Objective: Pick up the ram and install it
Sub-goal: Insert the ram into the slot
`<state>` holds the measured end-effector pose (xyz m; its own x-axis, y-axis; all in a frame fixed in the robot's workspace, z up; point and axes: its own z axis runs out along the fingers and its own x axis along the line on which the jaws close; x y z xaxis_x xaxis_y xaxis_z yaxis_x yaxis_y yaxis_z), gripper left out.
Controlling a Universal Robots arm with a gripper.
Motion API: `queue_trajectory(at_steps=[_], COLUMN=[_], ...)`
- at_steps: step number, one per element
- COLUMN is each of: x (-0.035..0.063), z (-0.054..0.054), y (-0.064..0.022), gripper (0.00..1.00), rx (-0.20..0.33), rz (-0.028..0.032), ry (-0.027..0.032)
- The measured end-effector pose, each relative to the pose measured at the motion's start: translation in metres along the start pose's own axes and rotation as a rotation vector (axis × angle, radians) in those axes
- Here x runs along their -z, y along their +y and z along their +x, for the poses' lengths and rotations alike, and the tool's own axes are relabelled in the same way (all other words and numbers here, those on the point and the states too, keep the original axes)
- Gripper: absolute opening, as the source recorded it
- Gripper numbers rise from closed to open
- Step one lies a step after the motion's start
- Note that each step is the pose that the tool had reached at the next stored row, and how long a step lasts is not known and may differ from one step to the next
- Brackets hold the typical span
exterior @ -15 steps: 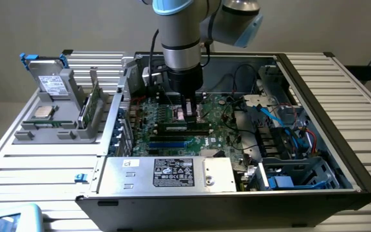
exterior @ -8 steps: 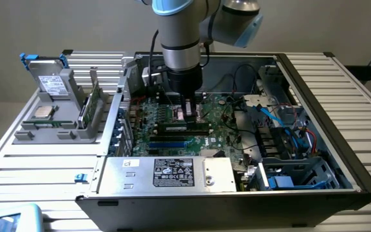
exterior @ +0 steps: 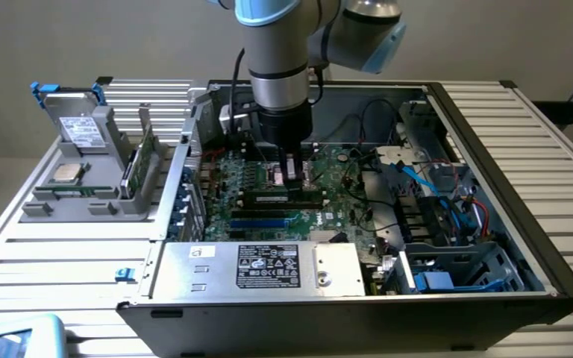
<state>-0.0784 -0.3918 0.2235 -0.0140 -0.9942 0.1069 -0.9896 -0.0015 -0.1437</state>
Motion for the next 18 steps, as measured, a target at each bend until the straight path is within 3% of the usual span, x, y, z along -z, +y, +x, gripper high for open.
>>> queue_trajectory(at_steps=[3, 5, 7, 8, 10, 13, 16, 18], x=[-0.0005, -0.0007, -0.0006, 0.0002, 0.0065, 0.0171, 0.0228, 0.0277], z=[0.000, 0.000, 0.000, 0.000, 0.001, 0.002, 0.003, 0.003], y=[0.0001, 0.0001, 0.0001, 0.0000, -0.0017, -0.0073, -0.0120, -0.0170], gripper=[0.13, 0.21, 0.21, 0.27, 0.27, 0.27, 0.27, 0.27], rx=[0.000, 0.000, 0.000, 0.000, 0.000, 0.001, 0.003, 0.004], rz=[-0.0002, -0.0001, 0.0000, 0.0000, -0.0012, -0.0099, -0.0299, -0.0382], ry=[0.0008, 0.0007, 0.0006, 0.0006, 0.0007, 0.0007, 0.0007, 0.0006])
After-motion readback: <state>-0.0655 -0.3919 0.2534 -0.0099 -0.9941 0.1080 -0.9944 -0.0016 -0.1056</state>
